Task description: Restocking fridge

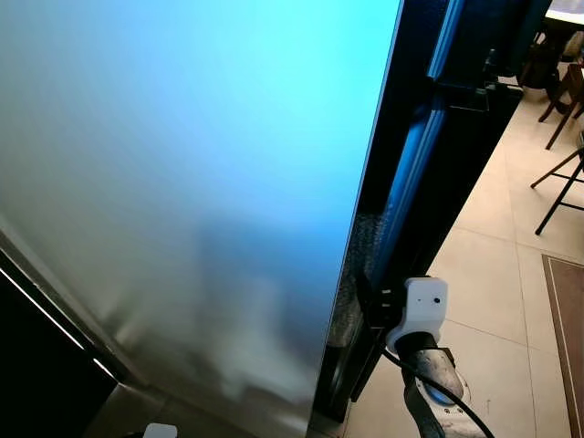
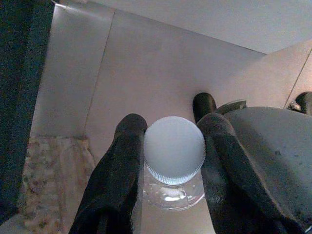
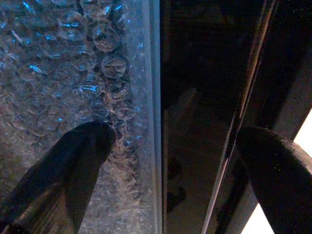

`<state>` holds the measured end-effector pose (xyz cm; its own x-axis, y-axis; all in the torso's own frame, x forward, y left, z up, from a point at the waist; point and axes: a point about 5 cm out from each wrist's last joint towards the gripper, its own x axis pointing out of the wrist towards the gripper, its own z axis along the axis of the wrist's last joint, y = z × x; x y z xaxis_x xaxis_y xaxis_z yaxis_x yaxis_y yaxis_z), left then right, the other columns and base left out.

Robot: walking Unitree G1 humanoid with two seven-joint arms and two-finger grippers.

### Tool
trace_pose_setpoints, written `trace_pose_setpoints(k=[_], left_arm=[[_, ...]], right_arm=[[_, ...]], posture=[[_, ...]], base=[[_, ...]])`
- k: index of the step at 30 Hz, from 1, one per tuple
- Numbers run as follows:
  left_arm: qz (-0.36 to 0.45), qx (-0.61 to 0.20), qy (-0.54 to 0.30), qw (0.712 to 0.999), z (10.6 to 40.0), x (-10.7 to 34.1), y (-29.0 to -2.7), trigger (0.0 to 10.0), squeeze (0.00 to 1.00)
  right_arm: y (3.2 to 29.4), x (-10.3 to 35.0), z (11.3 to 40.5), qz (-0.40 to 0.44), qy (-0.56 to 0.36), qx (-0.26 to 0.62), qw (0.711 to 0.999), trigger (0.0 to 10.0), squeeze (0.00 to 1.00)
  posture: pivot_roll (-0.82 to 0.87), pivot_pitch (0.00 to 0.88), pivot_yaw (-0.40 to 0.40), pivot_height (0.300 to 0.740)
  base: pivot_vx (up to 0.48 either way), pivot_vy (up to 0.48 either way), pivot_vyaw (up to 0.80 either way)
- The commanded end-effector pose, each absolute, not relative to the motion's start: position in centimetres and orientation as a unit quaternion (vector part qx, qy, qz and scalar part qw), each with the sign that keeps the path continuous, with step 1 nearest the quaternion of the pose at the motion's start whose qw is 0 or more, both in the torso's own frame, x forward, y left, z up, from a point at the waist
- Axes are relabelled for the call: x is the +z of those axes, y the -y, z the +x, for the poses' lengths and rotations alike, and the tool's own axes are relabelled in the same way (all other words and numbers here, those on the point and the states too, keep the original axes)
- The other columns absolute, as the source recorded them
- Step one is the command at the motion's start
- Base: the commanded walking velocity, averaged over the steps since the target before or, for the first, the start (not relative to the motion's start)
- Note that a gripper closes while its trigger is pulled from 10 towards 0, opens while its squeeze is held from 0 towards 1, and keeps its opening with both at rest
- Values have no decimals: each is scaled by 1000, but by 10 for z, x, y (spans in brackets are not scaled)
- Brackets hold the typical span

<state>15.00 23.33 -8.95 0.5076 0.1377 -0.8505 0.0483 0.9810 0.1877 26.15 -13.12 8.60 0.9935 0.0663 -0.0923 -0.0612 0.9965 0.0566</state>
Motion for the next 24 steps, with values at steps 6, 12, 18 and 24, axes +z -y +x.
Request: trace_pose_setpoints(k=[6,12,18,24], left_arm=[[92,32,-507,856,143,-92,-236,10000,0],[95,34,-508,856,143,-91,-238,10000,0],[98,36,-512,853,139,-92,-242,10000,0],[98,34,-513,852,139,-92,-240,10000,0]], right_arm=[[148,91,259,12,-28,-20,999,10000,0],[142,88,254,18,-39,-9,999,10000,0],[116,86,245,28,-50,86,995,10000,0],[129,87,247,19,-49,47,998,10000,0]], posture=[[-15,0,-25,740],[-19,0,-21,740],[-20,0,-19,740],[-21,0,-20,740]], base=[[0,0,0],[0,0,0],[0,0,0],[0,0,0]])
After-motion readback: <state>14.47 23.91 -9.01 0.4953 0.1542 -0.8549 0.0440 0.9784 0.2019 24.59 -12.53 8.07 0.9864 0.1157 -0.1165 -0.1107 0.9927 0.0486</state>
